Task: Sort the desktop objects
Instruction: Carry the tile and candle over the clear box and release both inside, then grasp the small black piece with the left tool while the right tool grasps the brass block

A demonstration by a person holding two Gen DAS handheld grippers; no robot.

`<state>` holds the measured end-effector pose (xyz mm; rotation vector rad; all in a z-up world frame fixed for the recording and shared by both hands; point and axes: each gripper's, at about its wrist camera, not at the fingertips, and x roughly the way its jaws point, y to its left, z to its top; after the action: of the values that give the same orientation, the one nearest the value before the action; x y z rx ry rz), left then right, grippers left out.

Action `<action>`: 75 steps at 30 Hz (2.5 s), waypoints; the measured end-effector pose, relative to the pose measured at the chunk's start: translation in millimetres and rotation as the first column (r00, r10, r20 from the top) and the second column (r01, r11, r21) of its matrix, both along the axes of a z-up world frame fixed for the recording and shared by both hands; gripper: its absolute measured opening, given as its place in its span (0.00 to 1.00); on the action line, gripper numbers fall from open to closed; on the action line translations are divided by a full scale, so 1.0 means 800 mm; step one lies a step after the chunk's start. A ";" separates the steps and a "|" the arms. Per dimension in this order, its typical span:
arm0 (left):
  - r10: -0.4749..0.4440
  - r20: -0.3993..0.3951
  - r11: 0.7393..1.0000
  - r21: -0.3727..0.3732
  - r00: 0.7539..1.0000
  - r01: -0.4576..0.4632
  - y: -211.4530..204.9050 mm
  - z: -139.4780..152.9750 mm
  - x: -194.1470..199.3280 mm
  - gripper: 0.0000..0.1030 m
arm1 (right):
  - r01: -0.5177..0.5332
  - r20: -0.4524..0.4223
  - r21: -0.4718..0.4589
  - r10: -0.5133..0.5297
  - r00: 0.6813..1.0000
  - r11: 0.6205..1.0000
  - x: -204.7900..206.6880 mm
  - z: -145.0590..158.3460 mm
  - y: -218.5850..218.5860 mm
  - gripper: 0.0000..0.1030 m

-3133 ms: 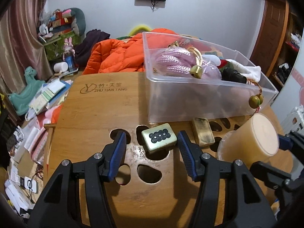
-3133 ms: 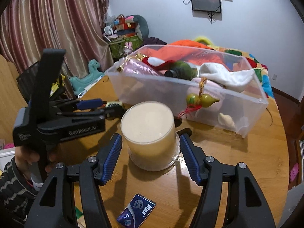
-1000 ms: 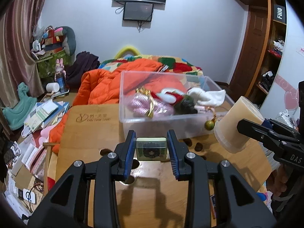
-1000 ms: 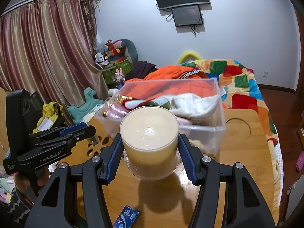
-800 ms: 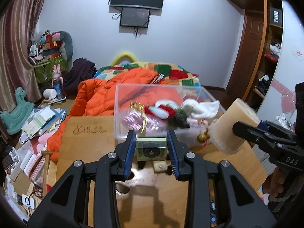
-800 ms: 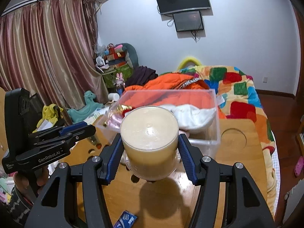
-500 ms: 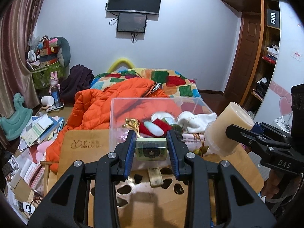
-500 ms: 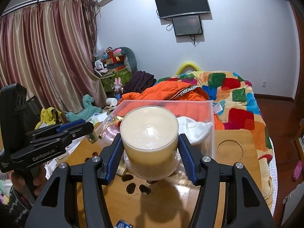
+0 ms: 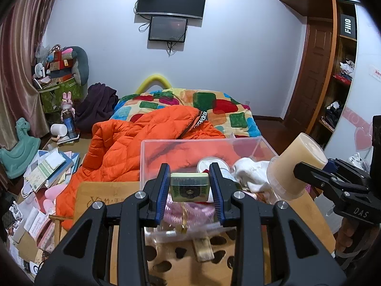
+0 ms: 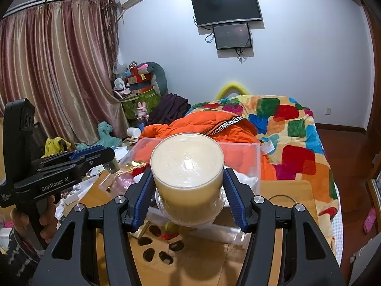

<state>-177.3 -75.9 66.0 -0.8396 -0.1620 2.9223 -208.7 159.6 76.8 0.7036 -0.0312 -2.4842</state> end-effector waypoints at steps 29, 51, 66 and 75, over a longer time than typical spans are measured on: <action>0.067 0.128 0.997 -0.056 0.990 -0.060 -0.007 -0.058 -0.097 0.32 | 0.054 0.069 0.065 -0.059 0.996 0.996 -0.093 -0.047 -0.025 0.53; 0.034 0.085 0.996 -0.089 0.996 -0.027 0.018 -0.037 -0.053 0.49 | 0.035 0.050 0.128 -0.042 0.998 0.991 -0.044 -0.035 -0.037 0.55; 0.065 0.036 0.993 -0.102 0.997 -0.061 0.014 -0.021 0.029 0.66 | 0.043 0.026 0.096 -0.045 0.999 0.994 0.044 -0.018 -0.009 0.57; 0.088 0.116 0.992 -0.102 0.989 -0.076 -0.001 -0.067 0.053 0.66 | -0.034 0.123 0.098 0.022 0.992 0.995 0.065 -0.062 -0.028 0.57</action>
<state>-135.0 -77.0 12.4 -1.0494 -0.0646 2.9770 -156.7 137.5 27.4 0.8911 0.0577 -2.4262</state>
